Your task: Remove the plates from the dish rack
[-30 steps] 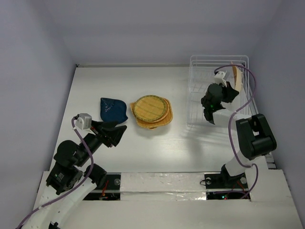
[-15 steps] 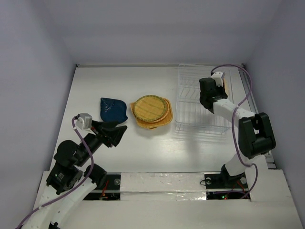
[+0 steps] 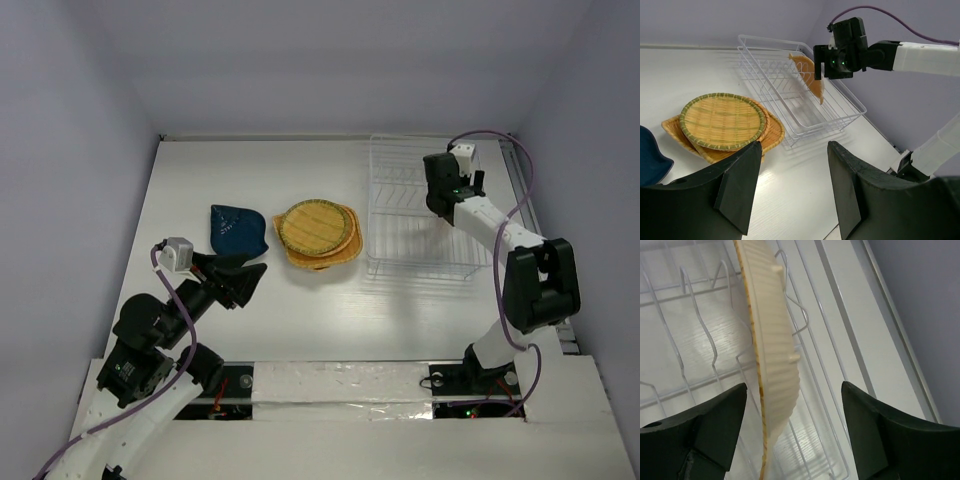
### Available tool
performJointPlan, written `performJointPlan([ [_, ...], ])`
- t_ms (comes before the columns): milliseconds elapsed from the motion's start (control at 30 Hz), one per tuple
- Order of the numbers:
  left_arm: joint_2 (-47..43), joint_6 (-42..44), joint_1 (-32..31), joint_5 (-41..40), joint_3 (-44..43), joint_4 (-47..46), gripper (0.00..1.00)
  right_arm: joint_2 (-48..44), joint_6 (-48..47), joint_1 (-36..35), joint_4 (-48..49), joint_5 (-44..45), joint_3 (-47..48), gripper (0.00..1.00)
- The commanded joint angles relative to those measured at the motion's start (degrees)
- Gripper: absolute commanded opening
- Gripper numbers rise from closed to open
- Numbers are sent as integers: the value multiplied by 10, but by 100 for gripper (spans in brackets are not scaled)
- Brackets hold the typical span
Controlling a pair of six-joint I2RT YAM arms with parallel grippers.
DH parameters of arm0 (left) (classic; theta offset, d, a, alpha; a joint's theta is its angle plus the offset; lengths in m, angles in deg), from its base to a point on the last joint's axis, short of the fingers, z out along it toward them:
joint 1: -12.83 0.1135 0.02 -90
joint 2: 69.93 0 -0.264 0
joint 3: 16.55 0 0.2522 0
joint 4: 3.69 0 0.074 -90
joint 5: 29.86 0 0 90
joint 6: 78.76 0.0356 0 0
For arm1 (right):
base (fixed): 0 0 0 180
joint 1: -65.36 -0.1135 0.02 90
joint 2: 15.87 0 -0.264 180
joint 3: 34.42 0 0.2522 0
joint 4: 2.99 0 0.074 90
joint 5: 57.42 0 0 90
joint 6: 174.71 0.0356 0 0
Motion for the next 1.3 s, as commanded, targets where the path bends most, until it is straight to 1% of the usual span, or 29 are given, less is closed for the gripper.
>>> performJointPlan([
  [0,3,3,3,8,8,-30,52,-4,13,34,-36,-81,64,82],
  [67,4,4,3,8,8,-29,52,30,13,34,-52,-98,109,81],
  [133,3,3,3,6,9,-28,52,60,10,34,-78,-83,143,81],
  [167,3,2,3,5,9,-29,52,85,7,34,-84,-79,175,81],
  [233,1,3,3,4,9,-29,52,106,6,41,-98,-75,196,80],
  [300,1,2,3,5,9,-29,52,138,14,48,-118,-90,229,78],
  [400,1,2,3,5,9,-29,52,158,30,53,-137,-90,236,74],
  [567,3,2,3,4,8,-28,52,145,53,58,-135,-63,216,73],
  [633,4,3,3,4,9,-30,52,139,55,63,-126,-67,210,70],
  [700,5,3,3,5,9,-30,52,145,56,70,-128,-72,212,64],
  [767,5,3,3,5,9,-29,52,151,51,70,-130,-65,215,61],
  [800,5,2,3,6,9,-29,52,151,49,70,-132,-65,216,57],
  [867,5,3,3,5,8,-29,52,151,41,70,-134,-60,217,55],
  [900,5,2,3,6,8,-30,52,150,39,70,-136,-52,220,50],
  [967,4,3,3,6,8,-30,52,147,30,70,-141,-27,221,43],
  [1000,4,2,3,5,9,-29,52,145,27,70,-142,-18,222,42],
  [1033,4,3,3,5,9,-30,52,144,19,70,-147,-8,224,38],
  [1133,5,2,3,6,9,-30,52,134,-1,70,-141,14,218,31],
  [1167,4,2,3,7,9,-31,52,131,-6,70,-139,18,217,28],
  [1200,4,2,3,6,9,-30,52,130,-6,70,-137,23,217,21],
  [1267,4,2,3,6,10,-31,52,127,-25,70,-131,36,213,13],
])
